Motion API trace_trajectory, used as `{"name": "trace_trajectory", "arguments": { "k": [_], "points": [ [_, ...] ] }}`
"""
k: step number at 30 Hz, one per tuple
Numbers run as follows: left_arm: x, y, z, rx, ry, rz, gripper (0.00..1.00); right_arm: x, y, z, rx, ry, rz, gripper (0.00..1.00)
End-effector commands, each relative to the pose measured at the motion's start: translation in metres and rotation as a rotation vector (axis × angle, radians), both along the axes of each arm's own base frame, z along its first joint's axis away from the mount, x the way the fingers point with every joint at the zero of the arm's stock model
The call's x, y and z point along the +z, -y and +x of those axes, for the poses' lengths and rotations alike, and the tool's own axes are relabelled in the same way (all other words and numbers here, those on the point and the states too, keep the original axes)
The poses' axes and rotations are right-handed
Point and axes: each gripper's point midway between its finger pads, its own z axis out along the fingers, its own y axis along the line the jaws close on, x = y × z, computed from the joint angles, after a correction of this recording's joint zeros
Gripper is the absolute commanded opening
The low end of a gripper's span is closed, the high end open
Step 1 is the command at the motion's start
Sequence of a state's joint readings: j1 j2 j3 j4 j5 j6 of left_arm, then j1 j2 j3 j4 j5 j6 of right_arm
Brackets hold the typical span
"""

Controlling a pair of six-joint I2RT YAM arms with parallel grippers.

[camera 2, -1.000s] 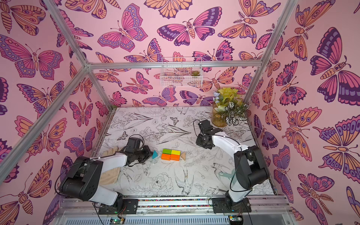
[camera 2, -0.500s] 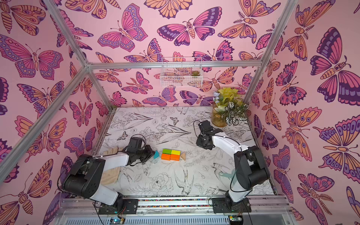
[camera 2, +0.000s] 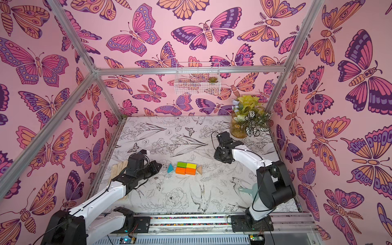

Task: Assemble a piece of candy with building blocks
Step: Assemble the building block at the center of the board.

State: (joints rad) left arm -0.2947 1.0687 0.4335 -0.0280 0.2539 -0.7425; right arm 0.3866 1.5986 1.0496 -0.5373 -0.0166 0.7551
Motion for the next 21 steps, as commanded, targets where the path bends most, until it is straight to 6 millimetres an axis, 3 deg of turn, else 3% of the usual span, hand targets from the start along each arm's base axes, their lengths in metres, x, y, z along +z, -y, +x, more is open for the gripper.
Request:
{"name": "trace_trajectory", "arguments": {
  "k": [1, 3, 7, 11, 16, 19, 21],
  "points": [
    [-0.033, -0.001, -0.027, -0.07, -0.127, 0.044, 0.0, 0.006, -0.001, 0.003, 0.004, 0.012, 0.016, 0.17],
    [-0.037, 0.001, -0.031, -0.103, -0.139, 0.059, 0.01, 0.007, -0.001, 0.002, 0.007, 0.012, 0.016, 0.17],
    [-0.037, -0.001, -0.032, -0.163, -0.113, 0.122, 0.28, 0.007, 0.001, 0.0, 0.003, 0.01, 0.014, 0.17],
    [-0.029, -0.001, -0.031, -0.177, -0.084, 0.142, 0.39, 0.005, 0.001, -0.001, 0.001, 0.006, 0.014, 0.17],
    [-0.009, 0.003, -0.023, -0.191, -0.066, 0.157, 0.41, 0.003, -0.001, -0.001, 0.004, -0.002, 0.021, 0.17],
    [-0.017, 0.0, -0.02, -0.208, -0.093, 0.212, 0.37, 0.002, -0.005, 0.001, 0.009, -0.005, 0.034, 0.17],
    [-0.025, 0.003, -0.021, -0.243, -0.137, 0.236, 0.28, 0.001, -0.004, 0.0, 0.009, -0.009, 0.031, 0.17]
  ]
}}
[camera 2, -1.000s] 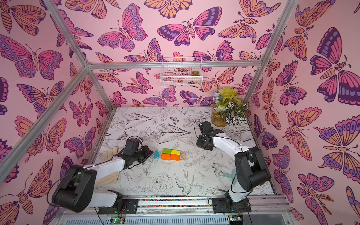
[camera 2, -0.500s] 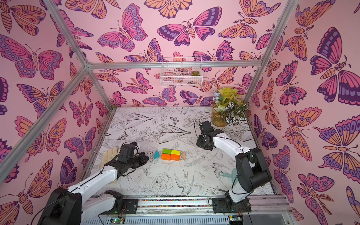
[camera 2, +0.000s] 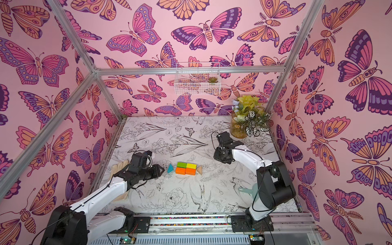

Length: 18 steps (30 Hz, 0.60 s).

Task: Assemble a piece of candy with building blocks
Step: Assemble the building block at the center of the board.

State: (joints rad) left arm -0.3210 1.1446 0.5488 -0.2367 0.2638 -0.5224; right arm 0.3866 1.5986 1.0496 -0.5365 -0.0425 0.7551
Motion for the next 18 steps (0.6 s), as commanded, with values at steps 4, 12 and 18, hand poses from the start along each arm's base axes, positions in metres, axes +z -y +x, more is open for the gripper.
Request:
{"name": "trace_trajectory", "arguments": {
  "k": [4, 12, 18],
  "points": [
    [-0.037, -0.004, -0.015, -0.095, -0.17, 0.181, 0.0, 0.0, 0.005, 0.0, -0.009, 0.0, -0.004, 0.18],
    [-0.025, -0.004, -0.008, -0.136, -0.108, 0.228, 0.09, -0.001, 0.007, 0.0, -0.009, -0.005, -0.001, 0.18],
    [-0.024, 0.005, -0.005, -0.198, -0.103, 0.214, 0.14, -0.005, 0.006, -0.001, -0.011, -0.017, 0.013, 0.18]
  ]
}}
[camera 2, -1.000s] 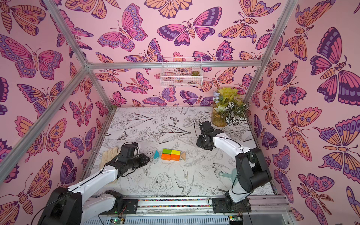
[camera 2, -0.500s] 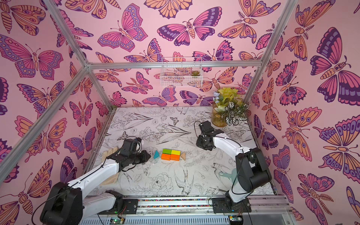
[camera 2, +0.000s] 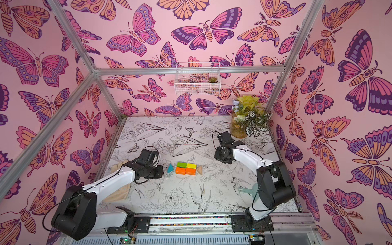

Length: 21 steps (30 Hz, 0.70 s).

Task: Assemble a piece of candy with building blocks
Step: Assemble the building block at the center of the board.

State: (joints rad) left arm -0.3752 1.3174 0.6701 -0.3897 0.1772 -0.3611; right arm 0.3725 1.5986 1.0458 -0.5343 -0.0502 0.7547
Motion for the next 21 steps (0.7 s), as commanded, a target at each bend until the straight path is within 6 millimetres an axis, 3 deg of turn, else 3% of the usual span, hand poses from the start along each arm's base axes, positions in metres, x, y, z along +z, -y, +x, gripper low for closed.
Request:
{"name": "trace_trajectory", "arguments": {
  "k": [1, 21],
  "points": [
    [0.001, 0.008, 0.0, -0.063, -0.013, -0.004, 0.14, -0.004, 0.002, -0.001, 0.0, -0.013, 0.007, 0.18],
    [-0.013, 0.033, 0.012, -0.161, -0.063, 0.018, 0.12, -0.008, 0.008, -0.003, -0.011, -0.019, 0.019, 0.18]
  ]
}}
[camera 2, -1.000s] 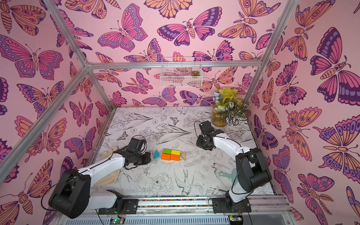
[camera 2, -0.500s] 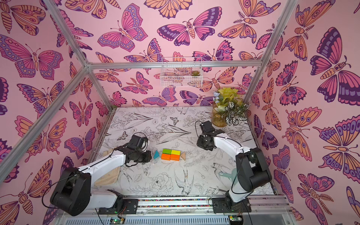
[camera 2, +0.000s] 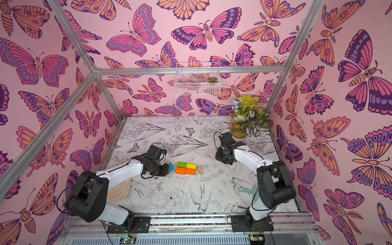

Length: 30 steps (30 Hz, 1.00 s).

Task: Assemble a piece of candy with building blocks
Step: Assemble the building block at the center of the board.

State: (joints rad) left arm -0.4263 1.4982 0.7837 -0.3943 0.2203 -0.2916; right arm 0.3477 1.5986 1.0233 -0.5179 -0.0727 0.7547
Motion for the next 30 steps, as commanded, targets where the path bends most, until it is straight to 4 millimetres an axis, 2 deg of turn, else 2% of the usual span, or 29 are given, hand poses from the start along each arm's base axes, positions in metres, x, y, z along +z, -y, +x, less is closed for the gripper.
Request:
{"name": "trace_trajectory", "arguments": {
  "k": [1, 10, 17, 19, 21, 22, 23, 26, 28, 30],
  "points": [
    [0.0, 0.005, 0.002, -0.034, -0.007, 0.005, 0.12, -0.003, 0.002, -0.003, 0.007, -0.01, 0.004, 0.18],
    [0.0, 0.012, 0.006, -0.05, -0.009, -0.008, 0.12, -0.004, 0.002, -0.004, 0.006, -0.012, 0.008, 0.18],
    [0.013, 0.014, -0.001, -0.053, 0.012, -0.048, 0.13, -0.004, 0.003, -0.004, 0.008, -0.015, 0.011, 0.18],
    [0.026, 0.019, -0.006, -0.062, 0.024, -0.094, 0.15, -0.005, 0.001, -0.003, 0.012, -0.017, 0.017, 0.18],
    [0.046, 0.025, -0.009, -0.068, 0.062, -0.158, 0.21, -0.003, 0.002, -0.004, 0.021, -0.006, 0.007, 0.18],
    [0.056, 0.023, -0.008, -0.059, 0.094, -0.167, 0.24, -0.001, 0.003, -0.003, 0.029, 0.009, -0.003, 0.19],
    [0.07, 0.018, -0.005, -0.034, 0.152, -0.165, 0.33, 0.011, 0.005, -0.002, 0.036, 0.062, -0.006, 0.23],
    [0.114, -0.009, 0.011, 0.091, 0.343, -0.13, 0.62, 0.041, 0.015, 0.0, 0.047, 0.212, -0.033, 0.43],
    [0.139, -0.032, 0.022, 0.188, 0.432, -0.118, 0.71, 0.066, 0.024, 0.003, 0.049, 0.308, -0.068, 0.52],
    [0.152, -0.057, 0.035, 0.29, 0.475, -0.112, 0.72, 0.086, 0.036, 0.006, 0.026, 0.382, -0.114, 0.58]
  ]
}}
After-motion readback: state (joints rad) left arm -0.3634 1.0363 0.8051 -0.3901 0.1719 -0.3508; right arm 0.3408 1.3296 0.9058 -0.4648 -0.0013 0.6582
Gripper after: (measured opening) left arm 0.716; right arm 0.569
